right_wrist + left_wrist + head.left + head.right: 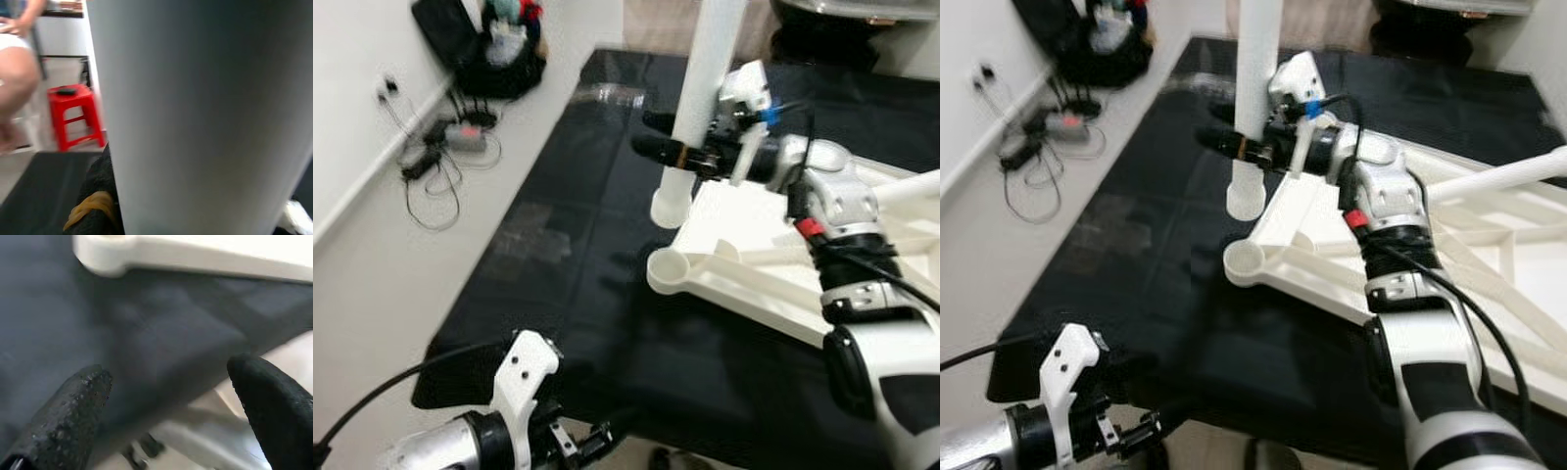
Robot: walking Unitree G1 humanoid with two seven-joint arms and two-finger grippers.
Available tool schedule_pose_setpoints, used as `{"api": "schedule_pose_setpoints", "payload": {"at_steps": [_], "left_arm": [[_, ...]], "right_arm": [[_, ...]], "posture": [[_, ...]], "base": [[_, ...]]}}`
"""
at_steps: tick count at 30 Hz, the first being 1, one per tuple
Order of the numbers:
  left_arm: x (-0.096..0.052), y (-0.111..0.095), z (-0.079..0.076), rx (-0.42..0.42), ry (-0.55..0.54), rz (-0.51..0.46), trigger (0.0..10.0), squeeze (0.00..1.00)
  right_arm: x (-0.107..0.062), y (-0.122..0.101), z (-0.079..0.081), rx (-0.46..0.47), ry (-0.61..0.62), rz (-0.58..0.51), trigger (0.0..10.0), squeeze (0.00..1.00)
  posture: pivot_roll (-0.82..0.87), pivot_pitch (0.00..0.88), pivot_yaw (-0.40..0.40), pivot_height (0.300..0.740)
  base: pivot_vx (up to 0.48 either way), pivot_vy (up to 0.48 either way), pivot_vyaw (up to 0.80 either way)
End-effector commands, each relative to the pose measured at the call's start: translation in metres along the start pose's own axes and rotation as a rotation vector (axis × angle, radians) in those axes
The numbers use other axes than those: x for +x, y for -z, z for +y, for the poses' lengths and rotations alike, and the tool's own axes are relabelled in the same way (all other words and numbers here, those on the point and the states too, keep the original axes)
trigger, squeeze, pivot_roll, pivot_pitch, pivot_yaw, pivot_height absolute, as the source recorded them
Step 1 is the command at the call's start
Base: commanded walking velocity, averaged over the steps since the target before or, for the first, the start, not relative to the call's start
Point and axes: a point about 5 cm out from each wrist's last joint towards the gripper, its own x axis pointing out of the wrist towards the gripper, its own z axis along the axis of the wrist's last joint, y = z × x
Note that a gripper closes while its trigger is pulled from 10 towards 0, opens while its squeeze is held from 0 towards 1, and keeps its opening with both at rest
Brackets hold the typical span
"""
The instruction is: Building children table
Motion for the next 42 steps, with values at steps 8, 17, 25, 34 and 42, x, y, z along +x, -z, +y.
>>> {"api": "schedule_pose_setpoints", "payload": {"at_steps": [8,17,25,34,42], "left_arm": [[-0.009,-0.015,-0.005,0.064,-0.028,-0.098,10.0,0.0],[-0.014,-0.015,-0.015,0.162,-0.077,-0.167,10.0,0.0],[-0.012,-0.012,-0.018,0.224,-0.138,-0.193,10.0,0.0],[-0.012,-0.009,-0.017,0.239,-0.145,-0.209,10.0,0.0],[-0.011,-0.007,-0.017,0.245,-0.148,-0.219,10.0,0.0]], "right_arm": [[-0.008,-0.008,-0.004,0.016,-0.117,0.002,10.0,0.0],[-0.028,-0.024,-0.007,-0.004,-0.219,0.021,10.0,0.0],[-0.031,-0.028,0.01,-0.014,-0.326,-0.017,10.0,0.0],[-0.02,-0.017,0.023,-0.029,-0.377,0.0,10.0,0.0],[-0.009,-0.011,0.033,-0.038,-0.423,0.015,10.0,0.0]], "posture": [[0.05,0.367,-0.037,0.74],[0.05,0.383,-0.037,0.74],[0.05,0.383,-0.027,0.74],[0.04,0.37,-0.017,0.74],[0.04,0.36,-0.018,0.74]], "base": [[0.0,0.0,0.0],[0.0,0.0,0.0],[0.0,0.0,0.0],[0.0,0.0,0.0],[0.0,0.0,0.0]]}}
